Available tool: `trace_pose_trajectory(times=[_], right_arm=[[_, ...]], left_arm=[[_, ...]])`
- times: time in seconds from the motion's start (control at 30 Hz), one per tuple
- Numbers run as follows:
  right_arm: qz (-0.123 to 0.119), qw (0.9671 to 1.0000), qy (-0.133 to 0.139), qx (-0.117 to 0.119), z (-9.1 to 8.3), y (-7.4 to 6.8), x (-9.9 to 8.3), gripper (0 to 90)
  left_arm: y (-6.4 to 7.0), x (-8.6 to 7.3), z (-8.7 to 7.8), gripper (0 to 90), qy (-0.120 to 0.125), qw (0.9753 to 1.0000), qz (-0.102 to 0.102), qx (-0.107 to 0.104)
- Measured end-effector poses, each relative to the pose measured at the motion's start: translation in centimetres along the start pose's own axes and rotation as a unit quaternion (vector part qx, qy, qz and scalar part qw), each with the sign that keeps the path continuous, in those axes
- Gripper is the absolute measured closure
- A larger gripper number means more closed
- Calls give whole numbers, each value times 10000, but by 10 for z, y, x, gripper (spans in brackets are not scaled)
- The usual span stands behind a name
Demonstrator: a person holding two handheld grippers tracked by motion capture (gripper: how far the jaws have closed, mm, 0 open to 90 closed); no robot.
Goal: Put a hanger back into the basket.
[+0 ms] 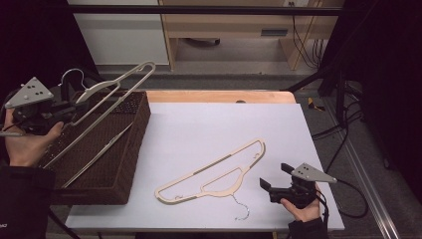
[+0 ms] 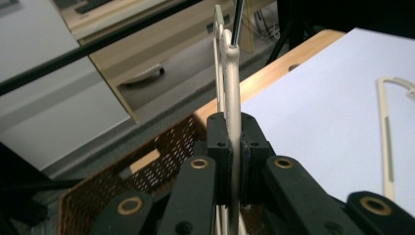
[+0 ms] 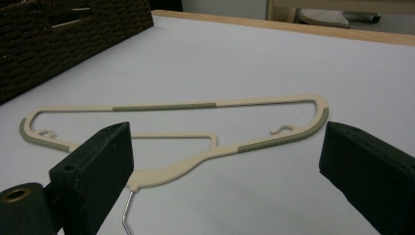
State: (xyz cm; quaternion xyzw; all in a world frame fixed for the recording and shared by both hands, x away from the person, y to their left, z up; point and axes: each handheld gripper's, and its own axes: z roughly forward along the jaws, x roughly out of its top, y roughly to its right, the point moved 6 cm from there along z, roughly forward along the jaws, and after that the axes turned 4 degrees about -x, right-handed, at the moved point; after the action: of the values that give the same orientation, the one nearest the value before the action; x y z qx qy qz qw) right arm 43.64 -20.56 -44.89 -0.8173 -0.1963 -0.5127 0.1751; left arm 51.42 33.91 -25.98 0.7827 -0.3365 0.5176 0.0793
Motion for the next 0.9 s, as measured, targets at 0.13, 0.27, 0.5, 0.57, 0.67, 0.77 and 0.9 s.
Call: trace_pose_trajectory(times=[0.13, 0.27, 0.5, 0.57, 0.67, 0.77, 0.9], right_arm=[[4, 10000, -26, 7, 1, -1, -1, 64], [5, 10000, -27, -2, 1, -1, -1, 64], [4, 10000, -15, 1, 1, -1, 0, 64], [0, 10000, -25, 0, 1, -1, -1, 64], [-16, 10000, -37, -17, 1, -1, -1, 64], [-8, 10000, -36, -32, 2, -1, -1, 64], [-13, 10000, -49, -23, 2, -1, -1, 64]], left_arm=[[-9, -17, 5, 859, -255, 9996, 38, 102], [-18, -32, 9, 859, -379, 9991, -7, 162], [-28, -55, 13, 859, -593, 9980, -54, 219], [-31, -63, 13, 859, -654, 9976, -62, 240], [-33, -72, 14, 859, -743, 9968, -86, 297], [-35, -83, 17, 859, -865, 9956, -97, 338], [-32, -95, 25, 858, -930, 9953, -98, 271]])
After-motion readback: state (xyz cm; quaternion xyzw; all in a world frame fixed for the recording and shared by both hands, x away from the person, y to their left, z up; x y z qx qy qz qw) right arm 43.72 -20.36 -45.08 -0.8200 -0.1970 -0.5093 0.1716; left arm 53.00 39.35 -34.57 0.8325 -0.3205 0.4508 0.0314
